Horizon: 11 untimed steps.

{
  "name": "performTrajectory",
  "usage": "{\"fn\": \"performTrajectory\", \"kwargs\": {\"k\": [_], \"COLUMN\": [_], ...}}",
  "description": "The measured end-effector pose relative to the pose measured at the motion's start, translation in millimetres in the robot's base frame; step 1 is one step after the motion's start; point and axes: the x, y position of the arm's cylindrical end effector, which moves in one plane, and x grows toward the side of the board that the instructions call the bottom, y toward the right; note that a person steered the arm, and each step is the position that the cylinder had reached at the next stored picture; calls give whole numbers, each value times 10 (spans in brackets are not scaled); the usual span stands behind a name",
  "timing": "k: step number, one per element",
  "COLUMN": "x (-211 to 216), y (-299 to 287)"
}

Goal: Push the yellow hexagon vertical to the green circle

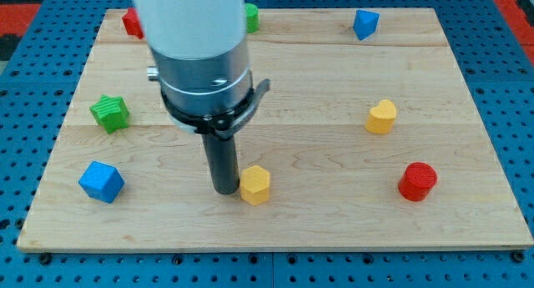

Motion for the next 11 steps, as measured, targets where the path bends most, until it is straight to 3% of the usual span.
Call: {"fn": "performTrajectory", "kwargs": {"k": [2, 4, 5, 8, 11], "x": [-413, -928, -1135, 269, 411], "y": [1498, 2210, 2096, 1113, 94]}}
